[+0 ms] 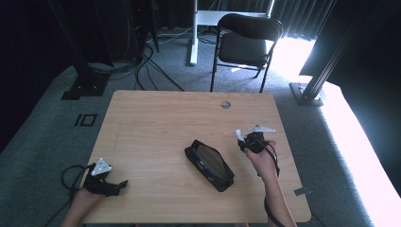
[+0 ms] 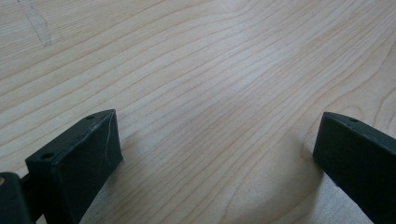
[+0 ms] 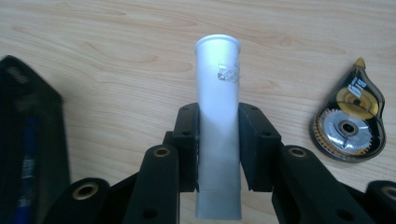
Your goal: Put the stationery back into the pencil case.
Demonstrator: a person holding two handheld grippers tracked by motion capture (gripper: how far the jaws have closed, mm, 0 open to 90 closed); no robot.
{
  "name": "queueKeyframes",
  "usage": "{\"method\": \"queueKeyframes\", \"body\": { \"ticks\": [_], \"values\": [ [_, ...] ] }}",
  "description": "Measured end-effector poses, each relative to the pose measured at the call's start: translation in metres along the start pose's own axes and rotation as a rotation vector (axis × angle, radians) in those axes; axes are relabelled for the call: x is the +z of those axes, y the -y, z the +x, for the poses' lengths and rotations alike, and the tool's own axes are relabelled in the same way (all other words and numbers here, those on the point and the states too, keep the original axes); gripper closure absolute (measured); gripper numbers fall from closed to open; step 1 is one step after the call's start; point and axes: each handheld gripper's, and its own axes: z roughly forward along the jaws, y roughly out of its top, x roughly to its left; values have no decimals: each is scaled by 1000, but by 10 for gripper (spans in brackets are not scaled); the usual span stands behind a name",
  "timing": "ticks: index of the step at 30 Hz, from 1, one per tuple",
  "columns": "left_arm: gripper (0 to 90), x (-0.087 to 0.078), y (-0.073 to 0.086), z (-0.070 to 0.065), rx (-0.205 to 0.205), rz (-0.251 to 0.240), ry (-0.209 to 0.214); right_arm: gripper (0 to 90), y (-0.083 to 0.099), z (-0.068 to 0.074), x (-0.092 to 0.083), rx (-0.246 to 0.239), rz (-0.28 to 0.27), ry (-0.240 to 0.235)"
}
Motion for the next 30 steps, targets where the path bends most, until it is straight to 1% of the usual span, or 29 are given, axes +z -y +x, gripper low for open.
{"method": "queueKeyframes", "body": {
  "ticks": [5,7,9,11,15,17,18,24,28,30],
  "values": [
    [12,0,0,0,0,0,0,700,-5,8,-9,-16,-15,-14],
    [12,0,0,0,0,0,0,701,-7,11,-11,-23,-16,-22],
    [12,0,0,0,0,0,0,700,-7,15,-12,-31,-12,-20],
    [12,0,0,0,0,0,0,700,-8,18,-13,-35,-12,-30],
    [12,0,0,0,0,0,0,700,-10,27,-18,-47,-23,-61],
    [12,0,0,0,0,0,0,700,-12,32,-19,-65,-23,-70],
    [12,0,0,0,0,0,0,701,-12,35,-20,-67,-23,-76],
    [12,0,0,0,1,0,0,702,-16,51,-27,-87,-41,-128],
    [12,0,0,0,1,0,0,702,-18,63,-34,-122,-47,-154],
    [12,0,0,0,0,-1,0,703,-20,68,-37,-130,-55,-162]
  ]
}}
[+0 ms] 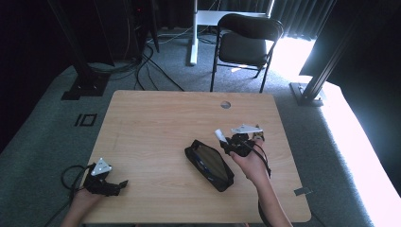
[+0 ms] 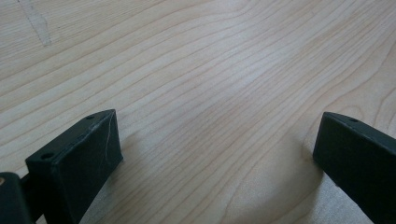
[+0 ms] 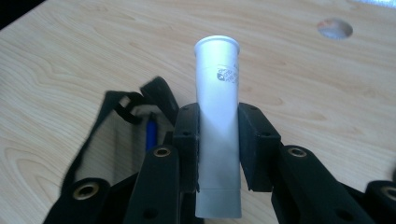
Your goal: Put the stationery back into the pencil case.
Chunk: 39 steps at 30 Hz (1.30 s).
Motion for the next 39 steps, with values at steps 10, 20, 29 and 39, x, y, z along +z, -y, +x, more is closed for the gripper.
{"method": "queueKeyframes", "body": {
  "ticks": [10,20,29,39],
  "values": [
    [12,0,0,0,1,1,0,703,-1,25,0,-36,2,-73],
    [12,0,0,0,2,2,0,702,8,40,16,-82,68,-95],
    [12,0,0,0,0,1,0,702,17,47,40,-128,149,-81],
    [12,0,0,0,1,1,0,702,18,52,57,-156,205,-64]
  ]
}}
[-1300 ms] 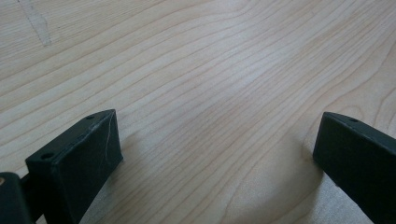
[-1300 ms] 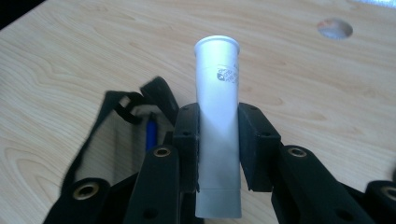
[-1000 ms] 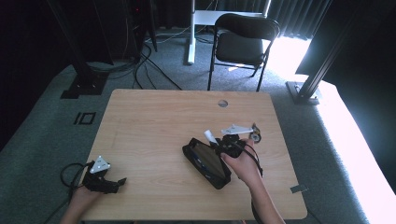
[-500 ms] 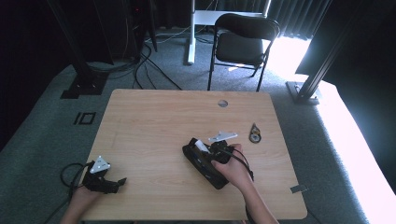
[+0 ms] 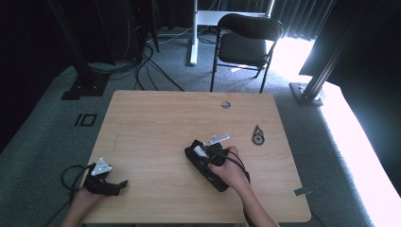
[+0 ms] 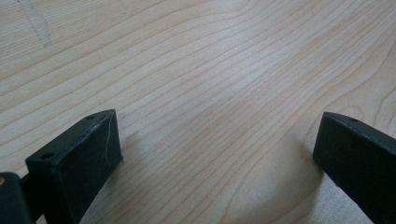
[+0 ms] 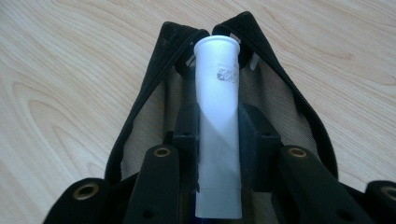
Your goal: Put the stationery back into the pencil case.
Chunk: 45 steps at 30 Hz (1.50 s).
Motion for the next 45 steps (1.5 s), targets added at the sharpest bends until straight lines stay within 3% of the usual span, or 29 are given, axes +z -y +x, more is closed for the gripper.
{"method": "queueKeyframes", "body": {
  "ticks": [16,27,30,36,45],
  "values": [
    [12,0,0,0,0,0,0,702,1,1,27,-33,101,-6],
    [12,0,0,0,0,0,0,699,0,3,32,-52,130,-16],
    [12,0,0,0,0,0,0,670,-2,2,28,-27,119,-38],
    [12,0,0,0,0,0,0,651,-5,3,15,-30,80,-54],
    [12,0,0,0,0,-1,0,638,-13,-4,-22,-10,-42,-78]
  ]
}}
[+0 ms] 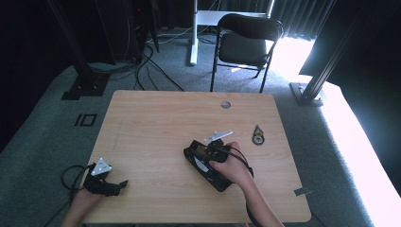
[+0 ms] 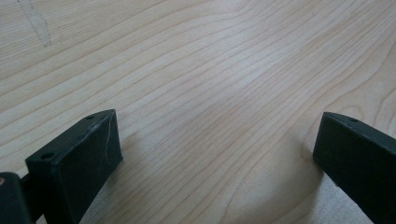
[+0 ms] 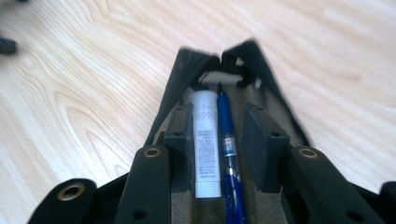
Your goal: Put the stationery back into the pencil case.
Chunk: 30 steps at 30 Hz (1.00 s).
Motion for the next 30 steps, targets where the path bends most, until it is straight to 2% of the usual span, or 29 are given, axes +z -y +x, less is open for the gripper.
{"method": "queueKeyframes", "body": {
  "ticks": [4,7,16,21,26,30],
  "values": [
    [12,0,0,0,0,0,0,624,-3,-6,-16,7,-62,11],
    [12,0,0,0,1,1,0,619,-3,-13,-23,23,-87,31],
    [12,0,0,0,0,1,0,594,5,-37,-29,82,-139,89],
    [12,0,0,0,0,1,0,581,10,-56,-35,116,-161,140],
    [12,0,0,0,0,1,0,569,16,-78,-40,166,-182,197],
    [12,0,0,0,0,1,0,564,22,-93,-40,217,-196,224]
  ]
}}
